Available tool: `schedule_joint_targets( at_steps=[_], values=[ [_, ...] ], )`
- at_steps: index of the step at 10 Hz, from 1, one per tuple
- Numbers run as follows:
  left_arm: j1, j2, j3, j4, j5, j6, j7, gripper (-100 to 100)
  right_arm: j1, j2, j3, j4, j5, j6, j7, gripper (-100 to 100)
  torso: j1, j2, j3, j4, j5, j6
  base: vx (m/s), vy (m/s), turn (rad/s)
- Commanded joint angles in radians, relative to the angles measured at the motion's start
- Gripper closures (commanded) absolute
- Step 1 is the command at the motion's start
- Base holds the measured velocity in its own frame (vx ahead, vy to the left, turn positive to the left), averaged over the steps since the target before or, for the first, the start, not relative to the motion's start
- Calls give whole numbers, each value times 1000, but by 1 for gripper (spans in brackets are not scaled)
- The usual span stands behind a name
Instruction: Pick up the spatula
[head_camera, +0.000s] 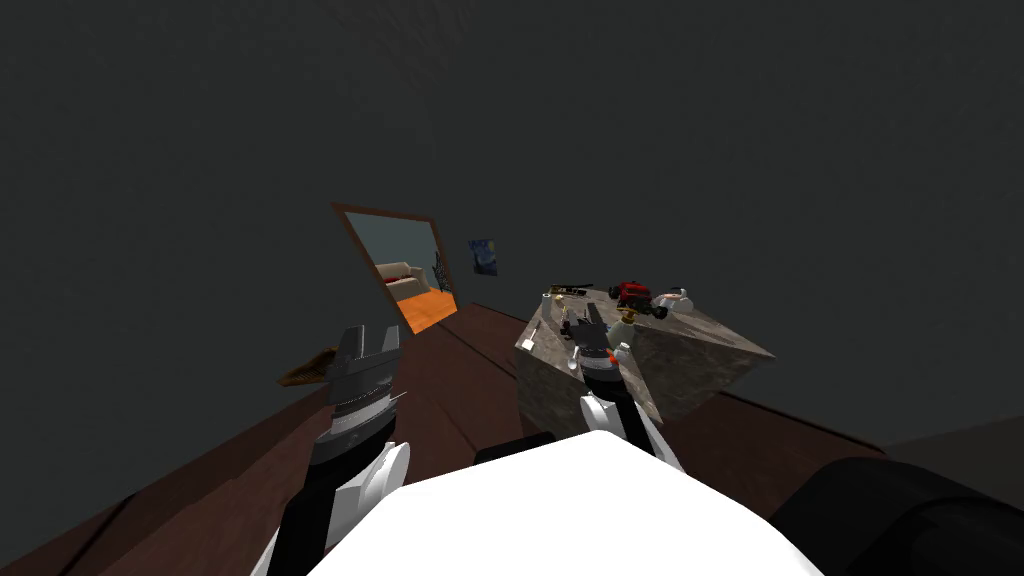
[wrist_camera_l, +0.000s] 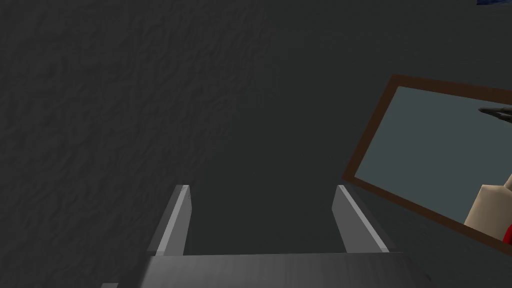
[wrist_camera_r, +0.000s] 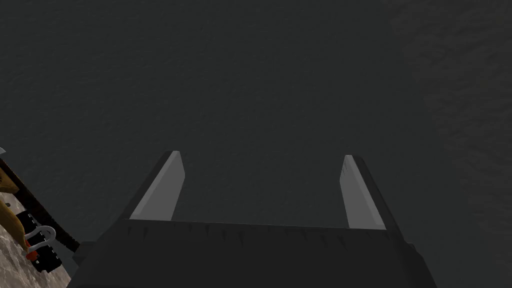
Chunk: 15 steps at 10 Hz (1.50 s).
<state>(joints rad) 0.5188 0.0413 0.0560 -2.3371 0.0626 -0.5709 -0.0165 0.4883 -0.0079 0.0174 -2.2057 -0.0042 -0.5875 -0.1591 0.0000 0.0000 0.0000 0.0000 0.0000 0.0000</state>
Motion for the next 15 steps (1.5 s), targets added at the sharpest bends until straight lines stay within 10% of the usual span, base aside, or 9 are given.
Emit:
schedule_joint_targets(
  at_steps=[1, 7, 15],
  values=[
    [0, 0, 0, 0, 0, 0, 0, 0, 10, -33, -2, -2, 0, 3, -7, -100, 0, 0, 0, 0, 0, 0, -32, 35, -57],
    [0, 0, 0, 0, 0, 0, 0, 0, 120, -133, -35, -23, -16, 64, -90, -100, 12, 8, 5, 2, 3, 0, -90, 149, -163],
    [0, 0, 0, 0, 0, 0, 0, 0, 341, -165, -127, -71, -121, 282, -289, -100, 12, -1, -1, 0, 3, 0, -60, 219, -197]
  ],
)
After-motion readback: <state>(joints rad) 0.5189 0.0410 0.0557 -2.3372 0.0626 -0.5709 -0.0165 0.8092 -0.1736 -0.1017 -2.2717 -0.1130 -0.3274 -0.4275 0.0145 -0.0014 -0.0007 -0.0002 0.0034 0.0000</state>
